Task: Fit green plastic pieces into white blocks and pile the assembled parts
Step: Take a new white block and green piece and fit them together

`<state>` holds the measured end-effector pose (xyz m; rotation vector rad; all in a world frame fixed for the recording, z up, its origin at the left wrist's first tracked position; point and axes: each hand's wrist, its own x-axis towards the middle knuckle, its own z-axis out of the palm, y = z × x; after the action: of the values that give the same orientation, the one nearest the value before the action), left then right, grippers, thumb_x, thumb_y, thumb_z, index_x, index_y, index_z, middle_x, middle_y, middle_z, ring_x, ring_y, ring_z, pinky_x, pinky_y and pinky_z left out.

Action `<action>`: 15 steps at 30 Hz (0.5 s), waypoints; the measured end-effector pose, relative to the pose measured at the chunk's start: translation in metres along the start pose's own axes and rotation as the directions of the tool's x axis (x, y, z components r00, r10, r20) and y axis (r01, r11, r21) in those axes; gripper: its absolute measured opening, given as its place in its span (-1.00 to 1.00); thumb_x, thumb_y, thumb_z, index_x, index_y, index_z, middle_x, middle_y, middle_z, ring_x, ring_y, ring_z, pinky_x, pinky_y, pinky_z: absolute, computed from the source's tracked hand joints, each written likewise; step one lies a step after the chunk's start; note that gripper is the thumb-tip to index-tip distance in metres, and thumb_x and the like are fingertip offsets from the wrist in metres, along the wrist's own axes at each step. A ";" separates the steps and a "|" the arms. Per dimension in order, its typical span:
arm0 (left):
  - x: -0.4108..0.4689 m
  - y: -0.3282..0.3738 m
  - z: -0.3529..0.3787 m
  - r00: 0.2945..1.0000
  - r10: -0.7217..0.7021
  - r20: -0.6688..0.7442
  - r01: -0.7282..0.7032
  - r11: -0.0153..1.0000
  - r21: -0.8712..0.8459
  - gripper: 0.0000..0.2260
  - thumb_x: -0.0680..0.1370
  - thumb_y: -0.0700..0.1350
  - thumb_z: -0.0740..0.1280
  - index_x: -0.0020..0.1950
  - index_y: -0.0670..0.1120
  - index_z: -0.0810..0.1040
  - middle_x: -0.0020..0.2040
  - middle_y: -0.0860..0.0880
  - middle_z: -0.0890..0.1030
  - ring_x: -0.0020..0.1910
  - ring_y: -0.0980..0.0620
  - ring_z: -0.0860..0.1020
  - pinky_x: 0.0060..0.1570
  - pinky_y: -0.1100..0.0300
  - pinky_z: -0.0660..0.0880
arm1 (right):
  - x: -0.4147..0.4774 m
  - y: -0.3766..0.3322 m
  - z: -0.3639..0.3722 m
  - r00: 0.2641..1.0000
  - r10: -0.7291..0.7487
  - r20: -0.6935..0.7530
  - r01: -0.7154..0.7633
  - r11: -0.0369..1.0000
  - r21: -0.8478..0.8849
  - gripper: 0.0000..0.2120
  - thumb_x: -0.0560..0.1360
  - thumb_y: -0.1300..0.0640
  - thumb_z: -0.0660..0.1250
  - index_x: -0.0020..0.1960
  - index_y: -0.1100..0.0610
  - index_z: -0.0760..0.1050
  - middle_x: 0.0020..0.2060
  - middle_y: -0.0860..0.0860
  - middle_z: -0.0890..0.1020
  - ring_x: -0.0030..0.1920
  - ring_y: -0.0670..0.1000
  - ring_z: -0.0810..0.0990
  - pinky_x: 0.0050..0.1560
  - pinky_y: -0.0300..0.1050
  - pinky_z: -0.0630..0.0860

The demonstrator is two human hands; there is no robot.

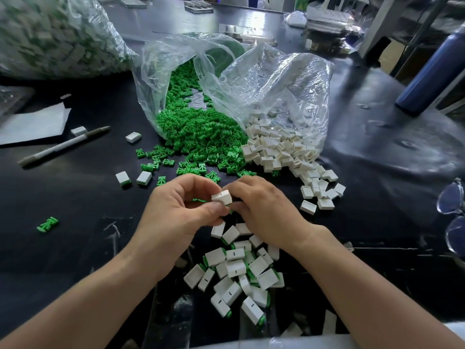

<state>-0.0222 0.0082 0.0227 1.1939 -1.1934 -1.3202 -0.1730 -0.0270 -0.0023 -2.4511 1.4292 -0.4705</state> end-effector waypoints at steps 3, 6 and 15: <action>0.001 0.000 0.001 1.000 -0.011 0.002 0.011 1.000 0.008 -0.80 0.38 -0.41 0.39 -0.15 -0.13 0.60 -0.22 -0.12 0.67 -0.30 0.03 0.65 -0.34 0.29 0.57 | -0.001 0.003 0.000 0.992 0.126 0.021 -0.128 0.989 0.078 -0.72 0.51 0.15 0.29 0.22 0.09 0.48 -0.02 0.00 0.44 0.10 0.03 0.42 0.04 -0.24 0.25; 0.000 0.001 0.001 0.999 -0.029 0.015 0.029 1.000 -0.008 -0.82 0.38 -0.42 0.37 -0.16 -0.15 0.60 -0.25 -0.12 0.68 -0.31 0.04 0.65 -0.34 0.31 0.57 | -0.001 0.006 -0.003 0.983 0.184 0.013 -0.185 0.974 0.129 -0.87 0.45 0.10 0.38 -0.02 0.06 0.49 -0.19 -0.11 0.38 -0.05 -0.02 0.42 -0.08 -0.28 0.23; 0.000 0.001 -0.001 0.999 -0.034 0.034 0.034 0.999 0.000 -0.86 0.37 -0.40 0.40 -0.22 -0.17 0.61 -0.29 -0.12 0.67 -0.33 0.07 0.62 -0.34 0.33 0.55 | -0.010 0.007 -0.017 0.947 0.295 -0.127 -0.200 0.852 0.483 -0.79 0.43 0.13 0.40 -0.28 -0.05 0.40 -0.40 -0.03 0.56 -0.34 -0.02 0.55 -0.21 -0.10 0.53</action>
<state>-0.0209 0.0082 0.0232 1.1999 -1.2016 -1.3711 -0.1905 -0.0225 0.0093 -1.8499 1.4726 -0.9002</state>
